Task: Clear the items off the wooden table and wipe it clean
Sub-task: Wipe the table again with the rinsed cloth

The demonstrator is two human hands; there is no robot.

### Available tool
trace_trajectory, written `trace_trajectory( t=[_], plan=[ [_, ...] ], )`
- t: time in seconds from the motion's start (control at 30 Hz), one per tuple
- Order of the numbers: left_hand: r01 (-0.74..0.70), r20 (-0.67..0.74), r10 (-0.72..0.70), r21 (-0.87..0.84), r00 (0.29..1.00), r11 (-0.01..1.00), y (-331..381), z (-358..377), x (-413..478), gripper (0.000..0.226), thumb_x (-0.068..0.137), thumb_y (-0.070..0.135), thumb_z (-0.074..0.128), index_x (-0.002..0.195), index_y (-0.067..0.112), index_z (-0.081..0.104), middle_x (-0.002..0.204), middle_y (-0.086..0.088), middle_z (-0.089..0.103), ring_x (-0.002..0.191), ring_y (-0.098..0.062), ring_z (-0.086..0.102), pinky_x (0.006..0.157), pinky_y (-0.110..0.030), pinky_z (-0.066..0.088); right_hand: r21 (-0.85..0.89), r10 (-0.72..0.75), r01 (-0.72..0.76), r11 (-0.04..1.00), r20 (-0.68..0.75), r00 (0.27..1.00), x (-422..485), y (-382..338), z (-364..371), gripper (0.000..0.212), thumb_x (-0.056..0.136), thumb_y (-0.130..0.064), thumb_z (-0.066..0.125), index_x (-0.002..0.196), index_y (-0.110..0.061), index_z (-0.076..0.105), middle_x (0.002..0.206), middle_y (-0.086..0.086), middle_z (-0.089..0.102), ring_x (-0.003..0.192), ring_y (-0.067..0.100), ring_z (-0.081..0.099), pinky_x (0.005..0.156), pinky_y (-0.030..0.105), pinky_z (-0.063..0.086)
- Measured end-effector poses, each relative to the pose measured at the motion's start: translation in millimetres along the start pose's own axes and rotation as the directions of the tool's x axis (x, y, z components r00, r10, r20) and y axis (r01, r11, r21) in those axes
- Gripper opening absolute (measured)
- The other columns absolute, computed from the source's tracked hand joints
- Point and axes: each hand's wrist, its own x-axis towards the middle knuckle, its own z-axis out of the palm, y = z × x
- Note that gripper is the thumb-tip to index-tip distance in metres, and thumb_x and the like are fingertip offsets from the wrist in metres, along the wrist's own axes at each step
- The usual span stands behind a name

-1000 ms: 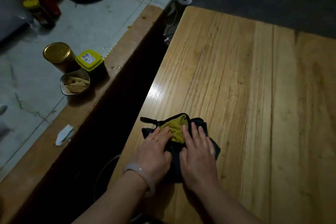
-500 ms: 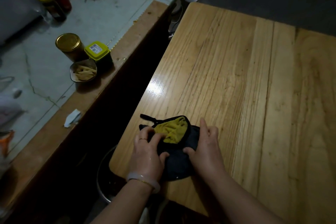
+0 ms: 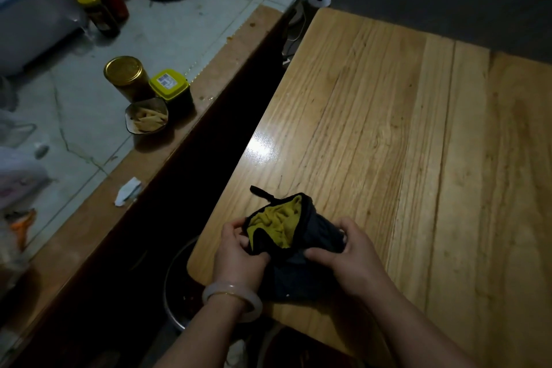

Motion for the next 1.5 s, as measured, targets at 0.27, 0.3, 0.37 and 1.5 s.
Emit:
trace_trajectory(
  t=[0.27,0.3,0.37,1.5],
  plan=[
    [0.143,0.214,-0.012,-0.608,0.977,0.781,33,-65,-6,0.064,0.075,-0.014,0.061,0.123,0.026,0.051,0.101,-0.015,0.069,0.087,-0.031,0.069,0.064,-0.037,0.059,0.269,-0.095,0.068,0.961,0.088,0.992,6,-38,4,0.086,0.08,0.018,0.064,0.137,-0.043,0.043,0.11,-0.016,0.055,0.083,-0.01,0.065,0.066,0.013,0.053],
    [0.153,0.228,0.0,-0.651,0.974,0.743,38,-74,-7,0.058,0.077,-0.009,0.06,0.122,0.026,0.053,0.103,-0.013,0.069,0.089,-0.028,0.07,0.068,-0.036,0.059,0.244,-0.106,0.074,0.967,0.119,0.987,7,-45,7,0.082,0.079,0.018,0.064,0.134,-0.042,0.049,0.114,-0.014,0.056,0.086,-0.009,0.065,0.068,0.013,0.053],
    [0.179,0.239,-0.002,-0.72,0.971,0.671,44,-85,-6,0.048,0.079,0.002,0.059,0.123,0.023,0.056,0.111,-0.011,0.067,0.099,-0.029,0.065,0.085,-0.042,0.053,0.192,-0.118,0.08,0.978,0.197,0.973,6,-55,14,0.076,0.078,0.017,0.065,0.127,-0.04,0.057,0.122,-0.01,0.056,0.098,-0.001,0.064,0.078,0.019,0.055],
    [-0.187,-0.371,0.009,-0.448,0.929,0.874,45,-317,181,0.061,0.074,-0.006,0.073,0.127,0.013,0.047,0.103,-0.009,0.059,0.078,-0.012,0.06,0.058,-0.02,0.054,0.262,-0.046,0.009,0.965,0.136,0.99,124,-170,326,0.034,0.093,-0.021,0.063,0.127,-0.025,0.056,0.119,0.002,0.061,0.098,0.021,0.064,0.065,0.032,0.058]
  ],
)
